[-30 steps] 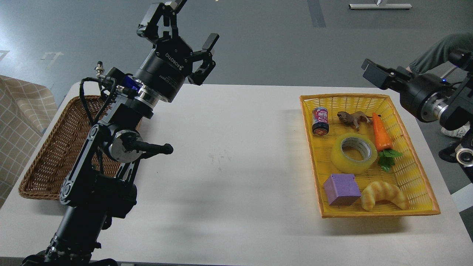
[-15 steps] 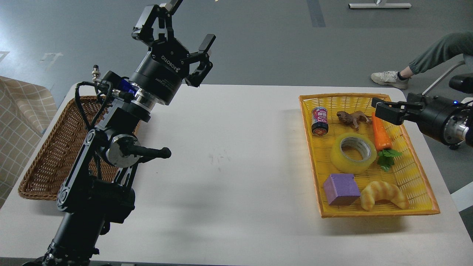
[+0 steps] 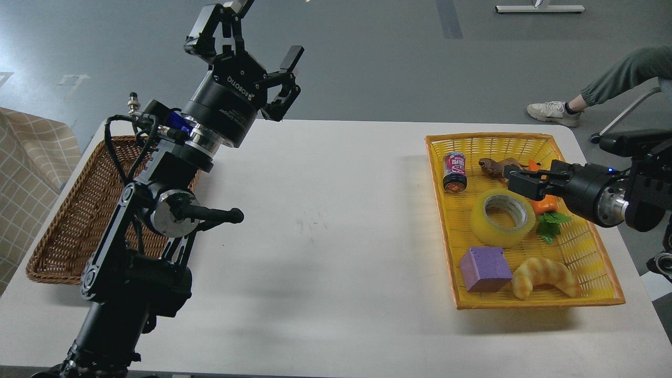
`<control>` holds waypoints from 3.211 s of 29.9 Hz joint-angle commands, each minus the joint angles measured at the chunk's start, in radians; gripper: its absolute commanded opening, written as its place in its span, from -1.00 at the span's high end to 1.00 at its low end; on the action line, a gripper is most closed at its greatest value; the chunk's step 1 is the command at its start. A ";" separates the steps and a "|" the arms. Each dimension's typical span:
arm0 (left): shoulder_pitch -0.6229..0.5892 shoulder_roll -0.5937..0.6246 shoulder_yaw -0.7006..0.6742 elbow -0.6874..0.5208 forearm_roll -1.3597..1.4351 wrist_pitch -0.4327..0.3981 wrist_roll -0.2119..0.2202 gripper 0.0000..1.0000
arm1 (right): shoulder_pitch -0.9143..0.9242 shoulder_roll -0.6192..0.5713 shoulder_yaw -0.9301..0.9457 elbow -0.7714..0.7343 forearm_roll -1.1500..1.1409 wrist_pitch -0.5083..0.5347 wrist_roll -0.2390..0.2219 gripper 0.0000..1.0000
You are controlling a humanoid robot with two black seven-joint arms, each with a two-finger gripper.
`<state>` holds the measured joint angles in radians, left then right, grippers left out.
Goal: Place and transfer tape with both arms
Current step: 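Lower the right gripper toward the yellow tape roll in the tray, then insert the right gripper into the yellow tape roll's hole and close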
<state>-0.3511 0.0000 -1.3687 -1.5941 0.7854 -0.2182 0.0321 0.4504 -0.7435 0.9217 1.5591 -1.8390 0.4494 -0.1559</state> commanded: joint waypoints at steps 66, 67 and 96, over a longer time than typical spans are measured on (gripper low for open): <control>-0.005 0.000 0.016 0.003 -0.002 -0.004 0.000 -0.96 | 0.025 0.158 -0.041 -0.337 -0.097 0.022 0.022 -0.94; -0.005 0.000 0.016 0.003 -0.002 -0.006 0.000 -0.96 | 0.025 0.159 -0.043 -0.337 -0.097 0.022 0.022 -0.94; 0.001 0.000 0.014 0.000 -0.002 -0.007 0.002 -0.96 | 0.039 0.191 -0.104 -0.384 -0.112 -0.004 0.021 -0.65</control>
<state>-0.3532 0.0000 -1.3537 -1.5939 0.7842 -0.2256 0.0326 0.4894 -0.5552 0.8176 1.1878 -1.9504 0.4468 -0.1345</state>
